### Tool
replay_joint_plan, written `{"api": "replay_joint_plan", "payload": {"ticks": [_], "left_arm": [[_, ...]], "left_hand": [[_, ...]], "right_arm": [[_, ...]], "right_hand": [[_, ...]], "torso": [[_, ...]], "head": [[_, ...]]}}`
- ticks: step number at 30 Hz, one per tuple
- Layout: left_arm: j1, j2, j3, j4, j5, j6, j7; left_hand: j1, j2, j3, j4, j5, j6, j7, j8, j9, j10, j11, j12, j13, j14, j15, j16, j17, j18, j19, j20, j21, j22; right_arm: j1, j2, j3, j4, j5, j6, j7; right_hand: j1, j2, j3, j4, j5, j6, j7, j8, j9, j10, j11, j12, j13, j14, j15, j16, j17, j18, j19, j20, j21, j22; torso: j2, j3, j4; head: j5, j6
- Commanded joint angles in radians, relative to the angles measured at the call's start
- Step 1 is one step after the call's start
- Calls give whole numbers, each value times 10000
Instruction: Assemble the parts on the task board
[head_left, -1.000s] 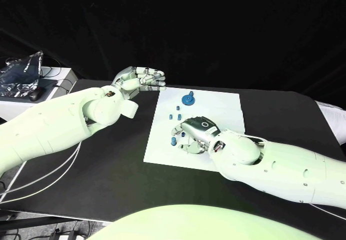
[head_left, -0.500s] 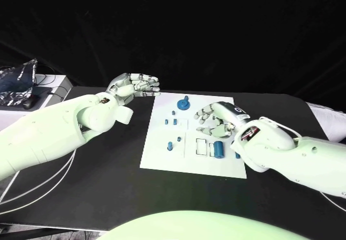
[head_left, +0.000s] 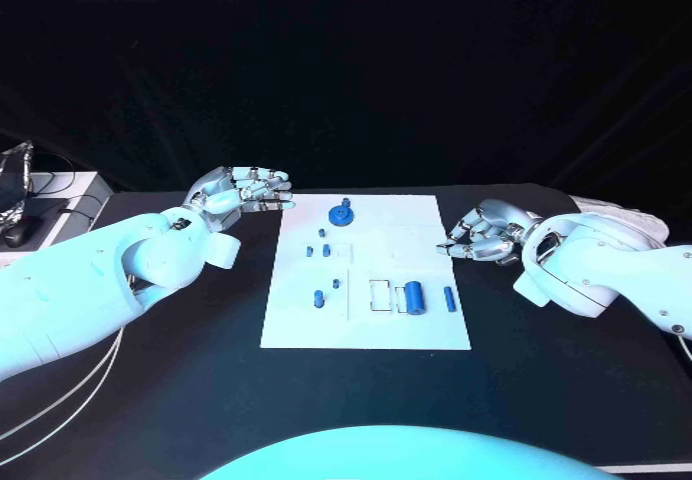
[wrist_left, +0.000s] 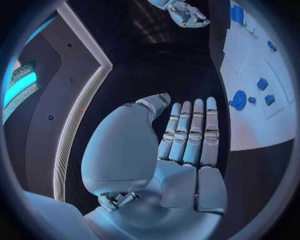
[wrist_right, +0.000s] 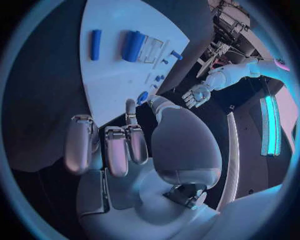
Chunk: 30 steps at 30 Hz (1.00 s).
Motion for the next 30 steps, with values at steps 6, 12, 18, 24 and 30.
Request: {"api": "replay_joint_plan", "payload": {"ticks": [6,12,18,24,30], "left_arm": [[-88,-11,8,58,66,168,77],[-104,-15,8,62,66,163,74],[-110,-24,8,50,66,160,70],[-113,-26,8,38,66,162,63],[-114,-32,8,39,66,166,56]], "left_hand": [[31,17,-62,19,47,-47,-33,-43,-14,83,-32,38,13,102,-6,22,16,77,89,-28,-32,-15],[32,17,-62,20,48,-49,-38,-45,-15,88,-33,38,13,105,-7,21,18,76,94,-30,-33,-18],[33,15,-63,21,48,-51,-42,-46,-16,91,-35,37,13,106,-8,18,19,75,99,-31,-35,-21],[33,14,-64,23,49,-53,-45,-48,-17,93,-37,35,12,107,-9,15,21,74,104,-33,-37,-25],[32,13,-65,26,49,-55,-46,-51,-18,95,-38,32,10,106,-10,11,22,73,108,-34,-40,-30]], "right_arm": [[-105,132,-188,173,100,1690,-1747],[-343,548,-266,9,102,1657,-1870],[-537,938,-303,-197,214,1439,-1912],[-581,1189,-310,-419,275,1561,-1944],[-624,1412,-313,-705,281,1812,-1975]], "right_hand": [[-825,279,-609,24,-220,-51,-92,357,650,979,-66,720,2508,980,-89,235,2211,-226,681,-126,671,1877],[-1024,326,-802,27,-291,-92,-104,424,828,1042,-75,806,2613,998,-96,266,2307,-245,696,-133,788,1937],[-1177,362,-952,27,-322,-152,-99,446,939,1061,-70,832,2644,1011,-92,287,2371,-256,703,-131,853,1972],[-1212,375,-988,25,-327,-161,-99,453,967,1061,-69,832,2644,1022,-90,303,2424,-267,713,-130,914,1996],[-1247,394,-1025,25,-337,-180,-96,456,997,1061,-66,832,2644,1026,-88,309,2443,-269,714,-129,924,2003]], "torso": [[-69,-17,-35],[-49,-40,-17],[-36,-27,-20],[-41,-23,-33],[-34,-10,-32]], "head": [[-49,-131],[-97,-170],[-74,-202],[-42,-240],[5,-282]]}}
